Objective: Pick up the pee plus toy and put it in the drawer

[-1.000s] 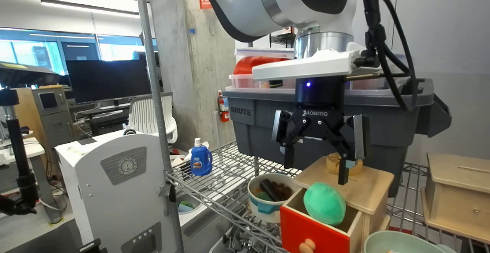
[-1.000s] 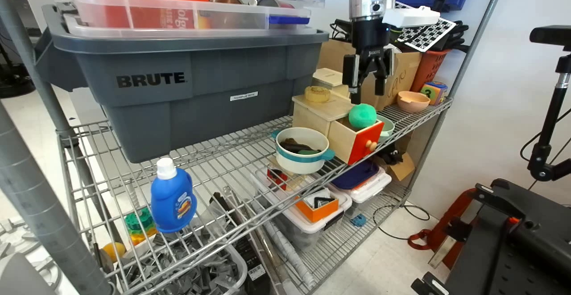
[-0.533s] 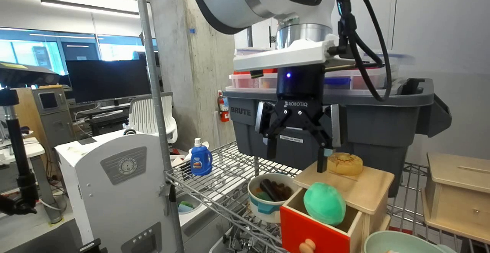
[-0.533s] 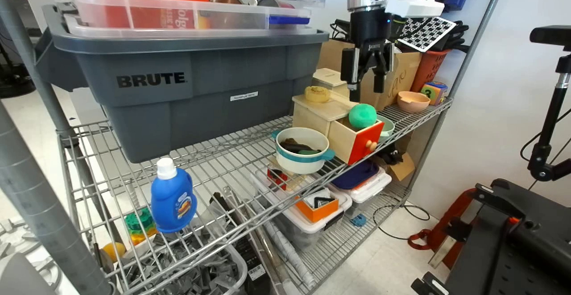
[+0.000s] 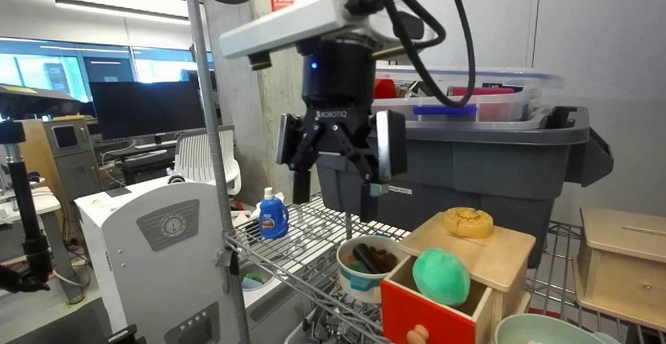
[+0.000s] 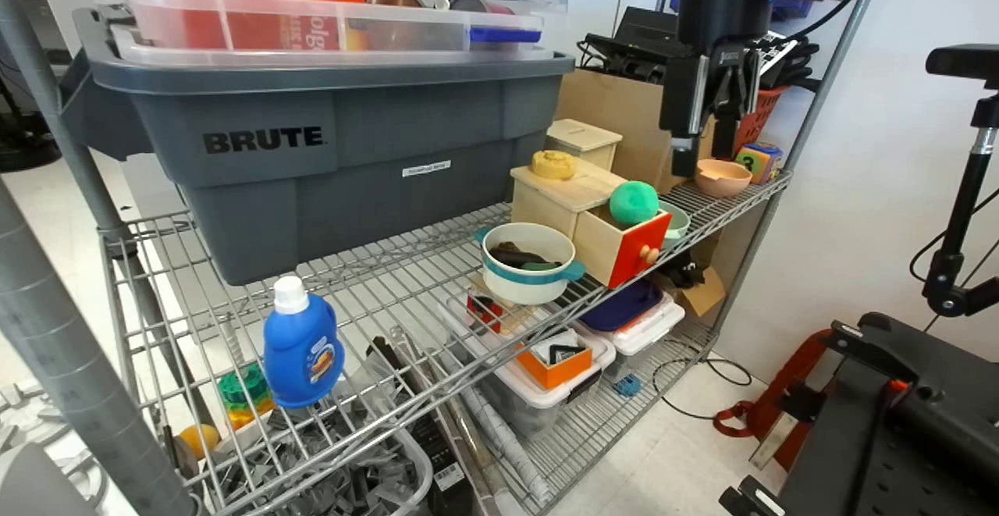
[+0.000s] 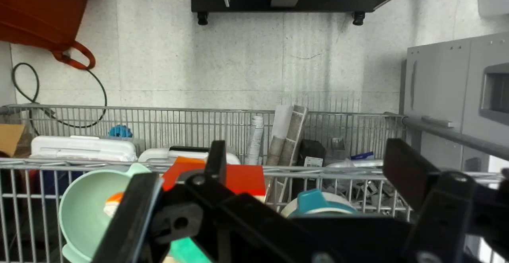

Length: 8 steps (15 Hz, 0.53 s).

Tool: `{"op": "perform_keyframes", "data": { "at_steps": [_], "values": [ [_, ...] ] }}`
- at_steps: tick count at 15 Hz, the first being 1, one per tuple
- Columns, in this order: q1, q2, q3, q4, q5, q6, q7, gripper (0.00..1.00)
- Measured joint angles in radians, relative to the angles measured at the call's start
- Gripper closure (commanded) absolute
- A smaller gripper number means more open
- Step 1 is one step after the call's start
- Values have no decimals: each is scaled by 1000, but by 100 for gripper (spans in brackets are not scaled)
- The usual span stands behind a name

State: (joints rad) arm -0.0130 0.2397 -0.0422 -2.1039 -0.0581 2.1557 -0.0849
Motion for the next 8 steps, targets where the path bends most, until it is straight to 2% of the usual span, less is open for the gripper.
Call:
{"op": "perform_keyframes", "data": {
  "at_steps": [8],
  "values": [
    [29, -326, 46, -335, -36, 43, 54, 0]
  ]
}}
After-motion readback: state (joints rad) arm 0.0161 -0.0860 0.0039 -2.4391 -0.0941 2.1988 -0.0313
